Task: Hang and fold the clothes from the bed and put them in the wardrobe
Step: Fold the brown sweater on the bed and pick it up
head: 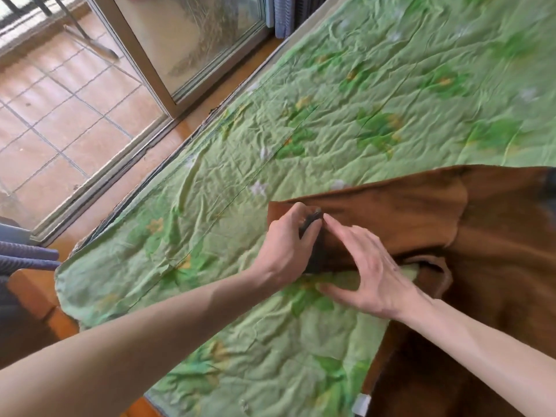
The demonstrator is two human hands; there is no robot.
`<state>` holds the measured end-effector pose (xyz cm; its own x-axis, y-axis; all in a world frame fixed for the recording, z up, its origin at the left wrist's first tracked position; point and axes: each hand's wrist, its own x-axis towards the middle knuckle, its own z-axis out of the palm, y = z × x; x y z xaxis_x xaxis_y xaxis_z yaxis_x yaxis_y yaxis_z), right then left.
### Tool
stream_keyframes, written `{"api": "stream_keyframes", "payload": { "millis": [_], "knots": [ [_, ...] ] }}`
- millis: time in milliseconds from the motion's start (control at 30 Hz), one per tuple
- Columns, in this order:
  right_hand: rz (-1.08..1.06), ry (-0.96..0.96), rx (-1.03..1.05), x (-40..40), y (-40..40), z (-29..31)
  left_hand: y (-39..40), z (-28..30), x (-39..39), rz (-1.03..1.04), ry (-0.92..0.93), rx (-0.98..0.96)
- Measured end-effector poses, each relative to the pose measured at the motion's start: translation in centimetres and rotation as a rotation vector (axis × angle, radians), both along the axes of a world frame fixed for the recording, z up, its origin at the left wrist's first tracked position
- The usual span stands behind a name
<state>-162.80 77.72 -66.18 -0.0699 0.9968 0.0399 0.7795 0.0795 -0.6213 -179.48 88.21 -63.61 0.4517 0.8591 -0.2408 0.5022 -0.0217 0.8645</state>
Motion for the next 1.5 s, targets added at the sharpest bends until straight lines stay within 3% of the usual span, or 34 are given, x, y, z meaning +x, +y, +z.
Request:
{"api": "stream_keyframes", "payload": {
  "millis": [167,300,433,533,733,1000,1100,1267,1500],
  "knots": [
    [-0.377,0.32,-0.002,2.0,-2.5,2.5,-2.6,1.6,7.2,-0.317,-0.137,0.026],
    [-0.566,0.484,-0.101,7.8,-4.6,4.7,-4.9,2.9,11.4,-0.516,-0.047,0.482],
    [-0.686,0.56,-0.12,12.7,-7.1,6.6,-5.7,2.7,15.0,-0.65,-0.025,0.643],
    [-0.844,0.485,-0.024,17.2,-10.5,7.9,-5.6,1.9,17.4,-0.749,0.021,0.75],
    [-1.159,0.336,0.009,26.8,-20.1,7.0,-6.3,-1.2,21.2,-0.726,0.35,0.672],
    [-1.736,0.477,0.027,34.6,-30.6,2.8,-6.9,-3.0,25.2,-0.681,0.565,0.6],
    [-1.764,0.554,-0.064,35.5,-31.9,1.5,-6.3,-3.2,26.7,-0.643,0.574,0.571],
    [-1.711,0.584,-0.147,36.1,-32.0,0.5,-3.9,-3.0,29.3,-0.637,0.61,0.698],
    [-1.651,0.37,-0.122,36.3,-32.4,0.6,0.8,-0.2,32.3,-0.859,0.733,0.683]
  ]
}}
